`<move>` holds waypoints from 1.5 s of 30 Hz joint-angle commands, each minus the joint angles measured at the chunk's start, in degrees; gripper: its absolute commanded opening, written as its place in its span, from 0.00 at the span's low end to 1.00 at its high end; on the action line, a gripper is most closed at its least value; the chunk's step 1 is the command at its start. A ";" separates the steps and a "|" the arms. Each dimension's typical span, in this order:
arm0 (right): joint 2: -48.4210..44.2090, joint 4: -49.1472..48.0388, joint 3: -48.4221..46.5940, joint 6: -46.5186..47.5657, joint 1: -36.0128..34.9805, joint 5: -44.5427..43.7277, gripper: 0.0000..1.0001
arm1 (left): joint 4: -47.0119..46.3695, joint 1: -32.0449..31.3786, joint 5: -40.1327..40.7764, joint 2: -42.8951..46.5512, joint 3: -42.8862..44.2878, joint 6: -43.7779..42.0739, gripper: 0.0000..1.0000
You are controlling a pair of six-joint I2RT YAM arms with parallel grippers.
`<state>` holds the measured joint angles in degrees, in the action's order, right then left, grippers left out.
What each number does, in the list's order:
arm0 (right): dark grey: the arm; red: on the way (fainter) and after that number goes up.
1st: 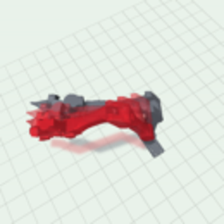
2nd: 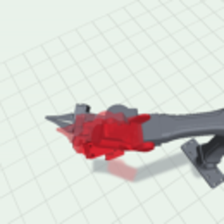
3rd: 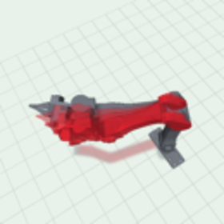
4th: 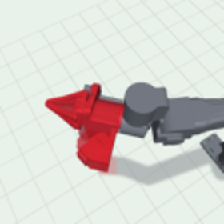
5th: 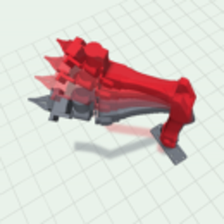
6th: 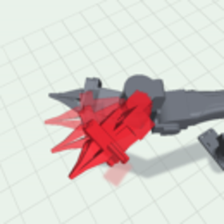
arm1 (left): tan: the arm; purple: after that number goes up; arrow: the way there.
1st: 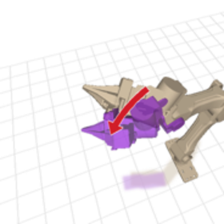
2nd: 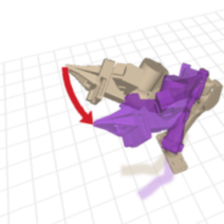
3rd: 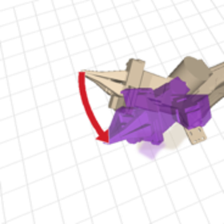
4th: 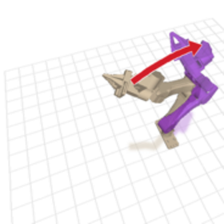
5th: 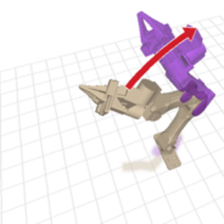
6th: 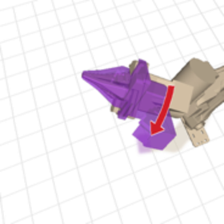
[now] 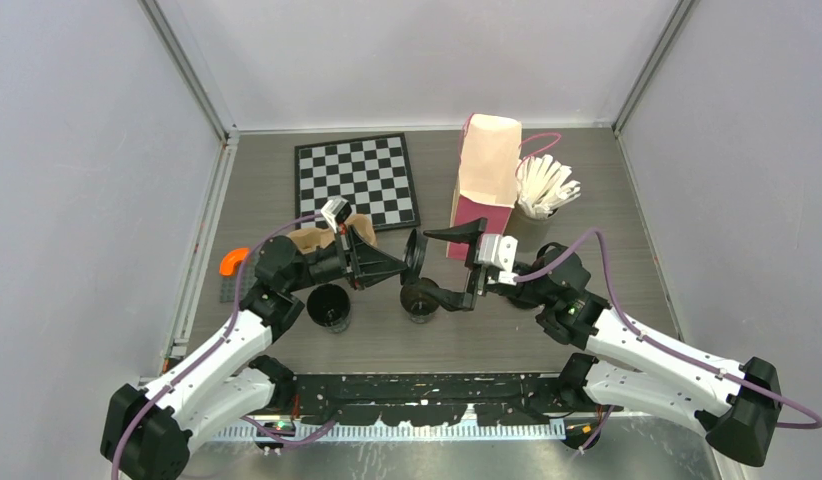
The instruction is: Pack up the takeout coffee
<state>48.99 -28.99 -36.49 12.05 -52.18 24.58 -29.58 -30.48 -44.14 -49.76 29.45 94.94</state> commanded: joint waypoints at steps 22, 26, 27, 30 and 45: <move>1.32 -5.49 -1.23 -1.56 -0.37 -0.20 0.86 | 3.92 -0.17 -0.47 1.09 2.61 -4.51 0.00; 1.49 -5.63 -0.90 -1.94 -0.35 -0.84 0.83 | 3.92 -0.19 -0.17 1.50 2.40 -4.55 0.00; 1.57 -5.74 -0.77 -2.09 -0.31 -0.89 0.83 | 3.92 -0.18 -0.06 1.56 2.47 -4.58 0.00; 1.63 -6.07 -0.44 -2.53 -0.32 -1.20 0.81 | 3.92 -0.19 0.07 1.66 2.38 -4.65 0.00; -2.55 4.73 -1.03 -11.40 -0.37 -12.95 0.73 | 32.09 -0.10 7.90 7.49 8.98 -25.36 0.69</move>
<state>49.23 -28.14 -36.53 6.50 -52.36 18.94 -13.91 -30.48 -41.28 -45.15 32.42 83.33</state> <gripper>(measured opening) 0.808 0.587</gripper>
